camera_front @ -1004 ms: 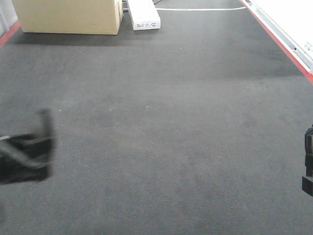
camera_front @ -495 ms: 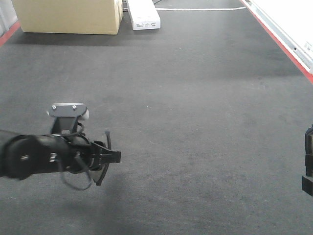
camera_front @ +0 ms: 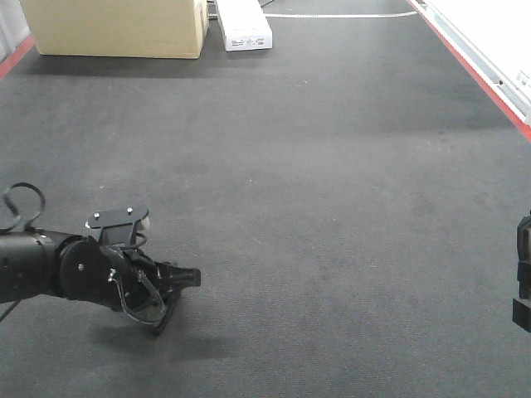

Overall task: Move and align brake pads A on conveyor
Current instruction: 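Position both held brake pads above the dark conveyor belt, then lower the left gripper and open it to release its pad on the belt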

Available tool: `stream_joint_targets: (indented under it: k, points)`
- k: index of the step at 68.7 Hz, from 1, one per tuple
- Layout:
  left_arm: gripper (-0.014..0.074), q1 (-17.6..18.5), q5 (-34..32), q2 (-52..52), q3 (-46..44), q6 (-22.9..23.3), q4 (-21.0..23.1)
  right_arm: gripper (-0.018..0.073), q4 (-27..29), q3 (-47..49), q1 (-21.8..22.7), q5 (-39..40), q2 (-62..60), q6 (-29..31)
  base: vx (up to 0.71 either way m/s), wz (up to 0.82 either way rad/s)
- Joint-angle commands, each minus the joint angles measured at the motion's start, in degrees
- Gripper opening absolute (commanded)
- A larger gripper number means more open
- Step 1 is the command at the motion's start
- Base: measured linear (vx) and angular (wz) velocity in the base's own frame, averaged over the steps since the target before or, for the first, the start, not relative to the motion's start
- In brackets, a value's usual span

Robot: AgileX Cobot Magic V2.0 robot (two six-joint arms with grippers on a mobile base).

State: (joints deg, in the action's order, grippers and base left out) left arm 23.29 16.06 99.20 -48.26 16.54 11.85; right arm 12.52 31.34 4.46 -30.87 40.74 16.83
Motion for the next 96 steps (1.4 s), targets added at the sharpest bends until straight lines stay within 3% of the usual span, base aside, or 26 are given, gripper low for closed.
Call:
stream_joint_targets:
  k: [1,24,40,54,75,96]
  points:
    - [0.0266,-0.04,-0.52,-2.06,-1.42,0.53,-1.29,-0.0006,0.77,1.76,0.19,4.54,-0.24,0.19,0.00,0.00]
    - [0.0452,-0.04,-0.61,-9.77,-1.42,0.53,-3.92,-0.0006,0.77,1.76,0.19,4.60,-0.24,0.19,0.00,0.00]
    - [0.0456,0.23,0.49,-23.88,-0.64,0.53,-7.72,-0.0006,0.77,1.76,0.19,4.60,-0.24,0.19,0.00,0.00]
    - [0.0346,0.23,2.40,-39.96,3.89,0.53,-13.55,-0.0006,0.77,1.76,0.19,4.60,-0.24,0.19,0.00,0.00]
    - [-0.0003,0.23,6.52,-59.32,14.08,0.53,-15.08,-0.0006,0.77,1.76,0.19,4.60,-0.24,0.19,0.00,0.00]
    - [-0.0008,0.23,5.83,-70.60,18.67,0.53,-15.43,-0.0006,0.77,1.76,0.19,4.60,-0.24,0.19,0.00,0.00]
